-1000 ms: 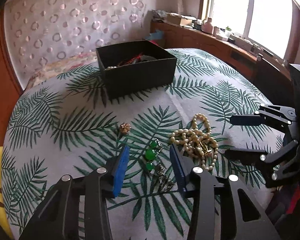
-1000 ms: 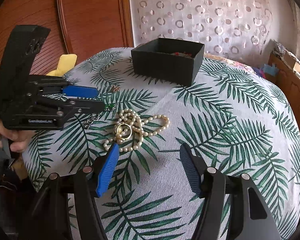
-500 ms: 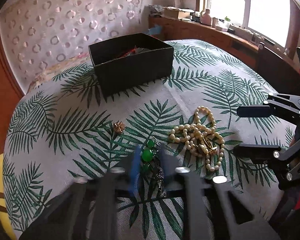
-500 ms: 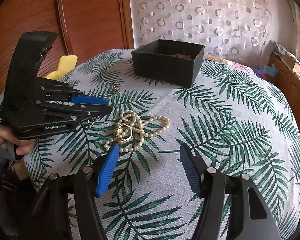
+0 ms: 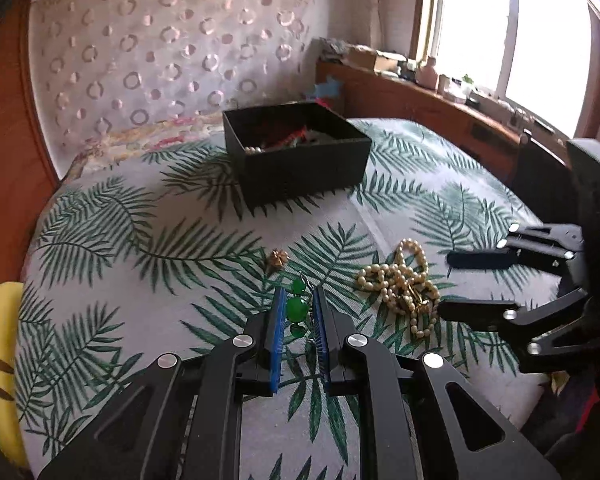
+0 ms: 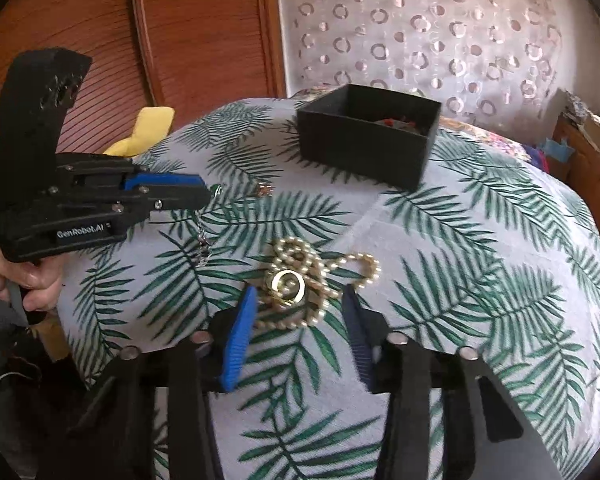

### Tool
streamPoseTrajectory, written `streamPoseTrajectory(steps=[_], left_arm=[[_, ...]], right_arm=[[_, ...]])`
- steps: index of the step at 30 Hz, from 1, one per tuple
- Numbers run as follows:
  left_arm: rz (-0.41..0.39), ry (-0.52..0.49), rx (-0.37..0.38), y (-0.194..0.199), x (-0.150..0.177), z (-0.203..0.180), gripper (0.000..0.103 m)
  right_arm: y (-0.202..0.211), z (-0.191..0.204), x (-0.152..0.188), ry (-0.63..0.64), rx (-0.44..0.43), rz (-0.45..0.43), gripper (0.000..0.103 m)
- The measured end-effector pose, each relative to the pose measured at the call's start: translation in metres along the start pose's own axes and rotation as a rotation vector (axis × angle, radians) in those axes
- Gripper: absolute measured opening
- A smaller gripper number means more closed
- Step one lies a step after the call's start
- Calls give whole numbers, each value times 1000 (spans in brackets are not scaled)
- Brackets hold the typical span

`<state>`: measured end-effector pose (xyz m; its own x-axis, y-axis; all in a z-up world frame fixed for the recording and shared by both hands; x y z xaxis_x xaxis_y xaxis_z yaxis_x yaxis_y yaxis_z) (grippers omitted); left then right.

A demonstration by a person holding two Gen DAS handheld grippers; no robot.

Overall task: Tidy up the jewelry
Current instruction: 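Grasp the green drop earrings with the left gripper while the right gripper grasps the gold ring, then carry earrings and gold ring into the black box and open both grippers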

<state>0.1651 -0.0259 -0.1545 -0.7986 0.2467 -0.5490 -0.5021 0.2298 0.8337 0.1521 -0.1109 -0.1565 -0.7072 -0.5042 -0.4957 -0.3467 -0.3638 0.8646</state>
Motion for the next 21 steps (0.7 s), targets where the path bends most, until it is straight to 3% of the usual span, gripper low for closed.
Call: streamPoseTrajectory(steps=[2,5,11,13,21], left_arm=[[-13,9,3,5,-1,2,13],[-23,16,7,8,-1,2,13],[-25,20,15,7,0,2,13],[-24,21,16,7,0,1,13],[-31,22,17,8,-1,-1,13]], right_arm=[[-5,3,-2,6,-12,10,32],[-13,6,-6,7,-23,26,27],[-22,10,-9,24,-5,48,26],[-22,11,-10,28,0,50,20],[-12,4,-6,21,-15,28,19]])
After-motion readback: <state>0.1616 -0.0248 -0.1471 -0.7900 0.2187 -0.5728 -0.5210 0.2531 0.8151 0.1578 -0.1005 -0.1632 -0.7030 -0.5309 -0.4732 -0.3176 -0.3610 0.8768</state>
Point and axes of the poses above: each gripper's, at about its wrist camera, not at the fingertips, and y roughly against the way its jaws point, z to its left, x to its underside, the point moved 9 cm from there along -y, roughly the way its jaws point, and after that the axes turned 13 degrees about z, right-handed, at the moved point
